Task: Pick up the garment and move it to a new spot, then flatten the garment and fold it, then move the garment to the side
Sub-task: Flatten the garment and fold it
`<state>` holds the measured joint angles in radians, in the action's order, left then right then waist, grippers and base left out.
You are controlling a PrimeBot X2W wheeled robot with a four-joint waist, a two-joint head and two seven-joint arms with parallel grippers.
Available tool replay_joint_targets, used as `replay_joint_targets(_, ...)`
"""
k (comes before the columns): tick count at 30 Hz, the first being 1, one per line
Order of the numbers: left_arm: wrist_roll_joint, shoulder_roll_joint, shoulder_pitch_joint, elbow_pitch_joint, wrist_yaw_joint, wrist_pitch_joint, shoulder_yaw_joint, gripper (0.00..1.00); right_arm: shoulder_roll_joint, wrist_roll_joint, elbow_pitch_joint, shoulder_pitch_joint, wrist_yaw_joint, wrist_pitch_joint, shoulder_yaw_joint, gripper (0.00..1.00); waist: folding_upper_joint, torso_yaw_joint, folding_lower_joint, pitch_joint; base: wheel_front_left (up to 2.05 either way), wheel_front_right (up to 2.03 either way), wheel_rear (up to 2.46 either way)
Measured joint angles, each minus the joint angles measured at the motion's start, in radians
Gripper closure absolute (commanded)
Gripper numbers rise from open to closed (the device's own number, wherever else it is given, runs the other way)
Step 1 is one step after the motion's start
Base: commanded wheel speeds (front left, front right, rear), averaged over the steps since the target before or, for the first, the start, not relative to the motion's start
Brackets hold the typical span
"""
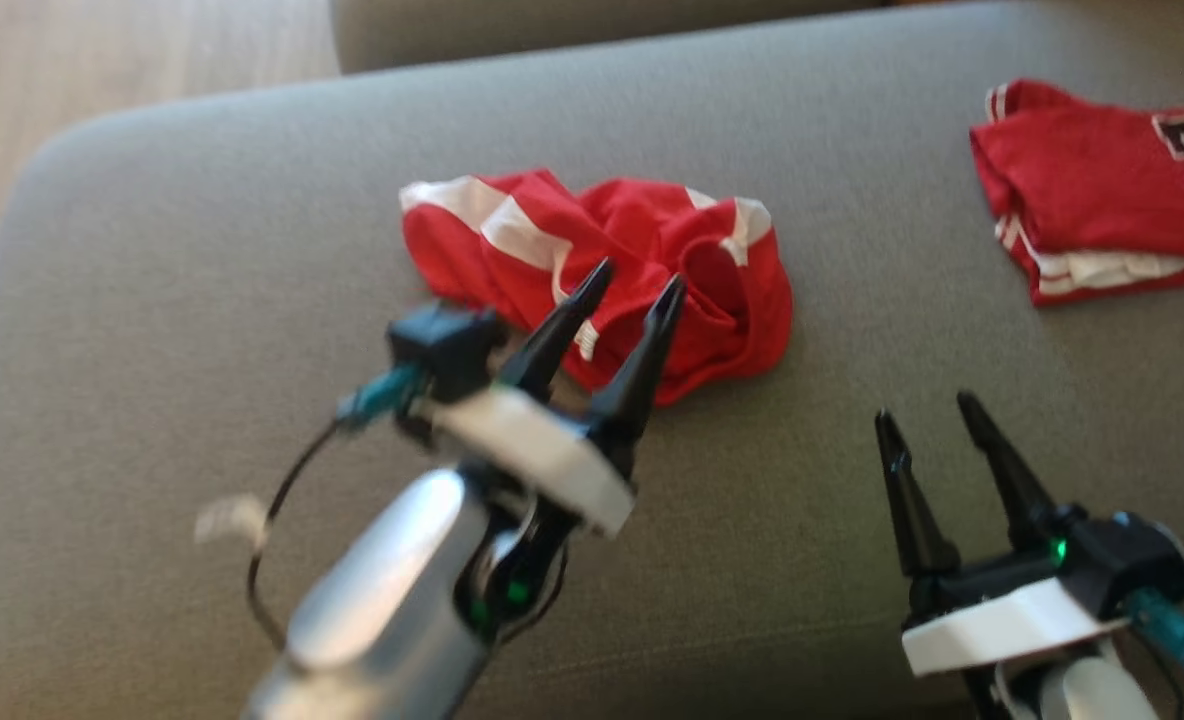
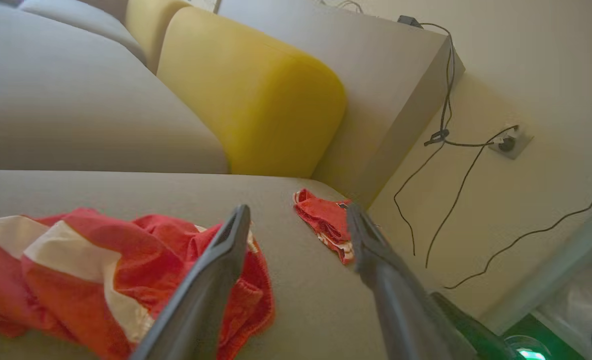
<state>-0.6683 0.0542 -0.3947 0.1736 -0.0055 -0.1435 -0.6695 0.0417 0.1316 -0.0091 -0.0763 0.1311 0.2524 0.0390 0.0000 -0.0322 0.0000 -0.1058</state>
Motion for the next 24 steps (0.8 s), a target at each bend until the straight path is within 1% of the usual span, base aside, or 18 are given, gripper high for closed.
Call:
replay_joint_targets(2, -0.07, -0.001, -0.09, 0.043, 0.006, 0.025, -0.05, 0.0, 0.0, 0.0, -0.01, 0.027, 0.0, 0.0, -0.002, 0.0, 0.0, -0.014, 0.0, -0.036, 0.0, 0.0, 0.0)
replay_joint_targets(6, -0.195, -0.005, -0.208, 0.137, -0.003, 0.076, -0.145, 0.0, 0.0, -0.004, -0.021, 0.06, 0.0, 0.0, 0.0, 0.0, 0.0, -0.044, 0.0, -0.103, 0.0, 0.0, 0.0)
replay_joint_targets(12, -0.246, -0.005, -0.361, 0.282, 0.014, 0.077, -0.227, 0.0, 0.0, 0.002, -0.051, 0.14, 0.0, 0.0, 0.013, 0.0, 0.0, -0.09, 0.0, -0.197, 0.0, 0.0, 0.0)
replay_joint_targets(14, -0.276, -0.006, -0.396, 0.324, 0.016, 0.072, -0.237, 0.0, 0.001, 0.002, -0.064, 0.157, 0.0, 0.0, 0.019, 0.0, 0.0, -0.105, 0.0, -0.221, 0.0, 0.0, 0.0)
replay_joint_targets(17, -0.303, -0.007, -0.435, 0.403, 0.032, 0.071, -0.257, 0.0, 0.001, 0.014, -0.087, 0.174, 0.0, 0.0, 0.024, 0.0, 0.0, -0.126, 0.0, -0.25, 0.0, 0.0, 0.0)
replay_joint_targets(20, -0.342, -0.006, -0.456, 0.455, 0.032, 0.068, -0.261, 0.0, 0.001, 0.019, -0.102, 0.189, 0.0, 0.0, 0.021, 0.0, 0.0, -0.143, 0.0001, -0.27, 0.0, 0.0, 0.0)
replay_joint_targets(23, -0.36, -0.007, -0.484, 0.491, 0.032, 0.042, -0.274, 0.0, 0.001, 0.022, -0.105, 0.193, 0.0, 0.0, 0.017, 0.0, 0.0, -0.153, 0.0001, -0.281, 0.0, 0.0, 0.0)
replay_joint_targets(24, -0.36, -0.007, -0.498, 0.505, 0.032, 0.028, -0.283, 0.25, 0.001, 0.022, -0.104, 0.193, 0.0, 0.0, 0.016, 0.0, 0.0, -0.155, 0.0001, -0.283, 0.0, 0.0, 0.0)
